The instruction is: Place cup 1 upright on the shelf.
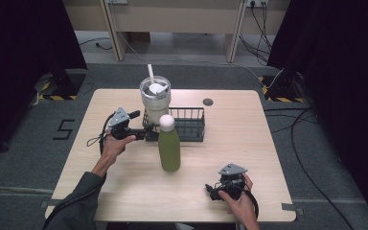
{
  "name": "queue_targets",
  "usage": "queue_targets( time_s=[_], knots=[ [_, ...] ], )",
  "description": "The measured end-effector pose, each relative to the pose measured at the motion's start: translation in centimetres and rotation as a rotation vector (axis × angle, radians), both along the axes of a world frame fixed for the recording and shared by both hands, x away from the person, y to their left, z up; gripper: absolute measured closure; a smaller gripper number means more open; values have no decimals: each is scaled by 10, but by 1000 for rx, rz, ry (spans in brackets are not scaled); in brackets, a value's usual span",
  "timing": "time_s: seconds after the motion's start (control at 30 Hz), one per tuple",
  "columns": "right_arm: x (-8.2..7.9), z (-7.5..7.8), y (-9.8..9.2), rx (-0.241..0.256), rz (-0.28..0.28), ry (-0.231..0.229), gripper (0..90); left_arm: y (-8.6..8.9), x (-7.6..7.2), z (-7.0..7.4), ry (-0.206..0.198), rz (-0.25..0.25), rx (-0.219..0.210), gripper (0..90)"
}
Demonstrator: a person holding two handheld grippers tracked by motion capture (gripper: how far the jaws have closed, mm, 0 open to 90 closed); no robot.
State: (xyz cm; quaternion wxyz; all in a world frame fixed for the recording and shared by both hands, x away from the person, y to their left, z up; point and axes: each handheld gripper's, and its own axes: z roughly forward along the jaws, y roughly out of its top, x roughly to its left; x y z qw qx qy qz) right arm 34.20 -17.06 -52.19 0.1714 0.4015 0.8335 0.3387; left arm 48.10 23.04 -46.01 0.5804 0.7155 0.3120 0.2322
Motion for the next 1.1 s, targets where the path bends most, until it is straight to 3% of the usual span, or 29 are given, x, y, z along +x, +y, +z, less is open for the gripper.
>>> queue_targets(
  time_s=[0.47,1.1],
  knots=[
    [0,0,0,1,-3,2,7,14,-26,-6,26,-11,4,146],
    [0,0,0,1,-2,2,8,26,-53,-13,22,-26,9,146]
  ],
)
